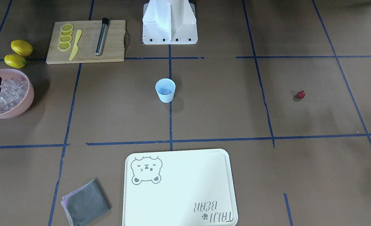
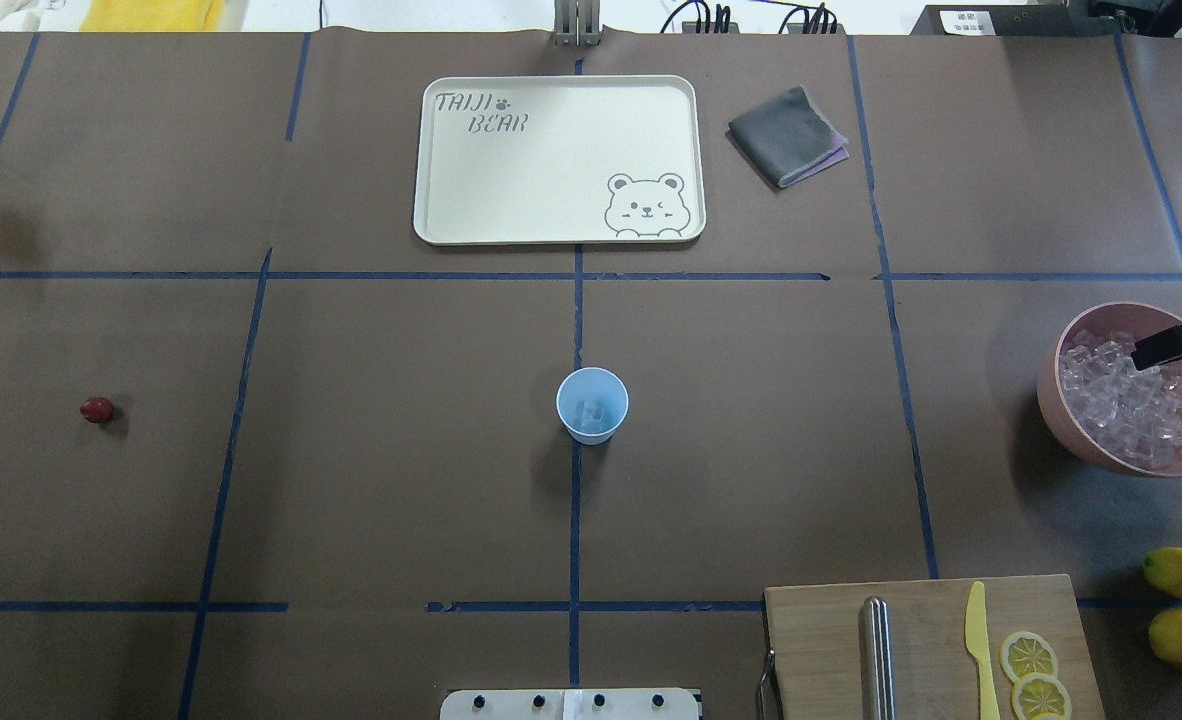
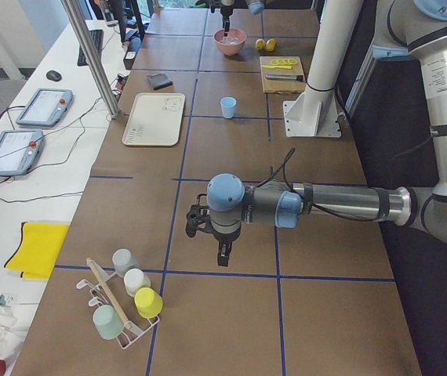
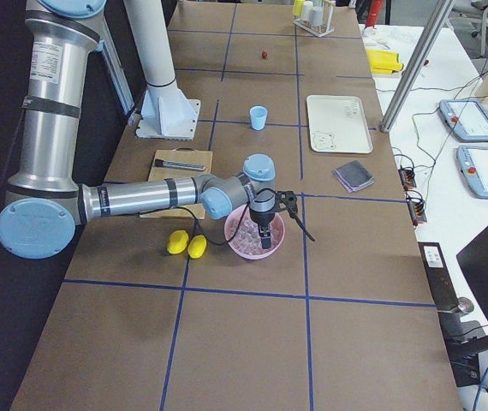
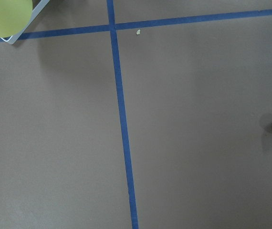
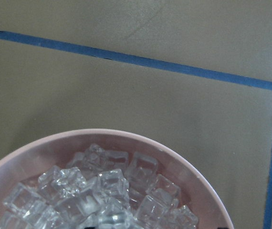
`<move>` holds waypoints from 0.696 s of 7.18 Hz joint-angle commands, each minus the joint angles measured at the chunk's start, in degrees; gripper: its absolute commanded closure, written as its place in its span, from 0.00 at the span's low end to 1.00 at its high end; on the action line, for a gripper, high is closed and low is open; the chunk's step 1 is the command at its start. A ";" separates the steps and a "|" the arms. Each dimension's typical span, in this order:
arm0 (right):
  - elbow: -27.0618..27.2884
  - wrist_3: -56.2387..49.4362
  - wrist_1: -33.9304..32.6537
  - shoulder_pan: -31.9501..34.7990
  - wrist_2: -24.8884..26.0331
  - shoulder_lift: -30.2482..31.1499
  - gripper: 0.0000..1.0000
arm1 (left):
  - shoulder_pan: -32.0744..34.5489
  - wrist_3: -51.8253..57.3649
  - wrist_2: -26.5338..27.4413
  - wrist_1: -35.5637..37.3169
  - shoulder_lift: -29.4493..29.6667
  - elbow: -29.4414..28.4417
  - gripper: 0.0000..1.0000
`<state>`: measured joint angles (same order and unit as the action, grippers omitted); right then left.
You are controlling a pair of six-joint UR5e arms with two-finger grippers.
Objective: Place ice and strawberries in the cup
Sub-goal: 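Grasp a third ice cube from the bowl with the right gripper and lift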
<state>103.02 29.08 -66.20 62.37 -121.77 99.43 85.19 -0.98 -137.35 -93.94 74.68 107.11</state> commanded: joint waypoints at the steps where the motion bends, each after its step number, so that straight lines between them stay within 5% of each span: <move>1: 1.20 5.42 2.04 0.12 -7.21 -0.99 0.13 | -0.02 0.10 -0.02 0.07 0.03 -0.15 0.00; 5: 0.08 5.20 1.86 0.12 -6.55 -0.55 0.15 | -0.02 0.01 0.07 -0.02 0.03 -0.15 0.00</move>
<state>103.50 34.39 -64.33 62.48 -128.46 98.80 85.16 -0.94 -137.29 -93.88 74.69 106.97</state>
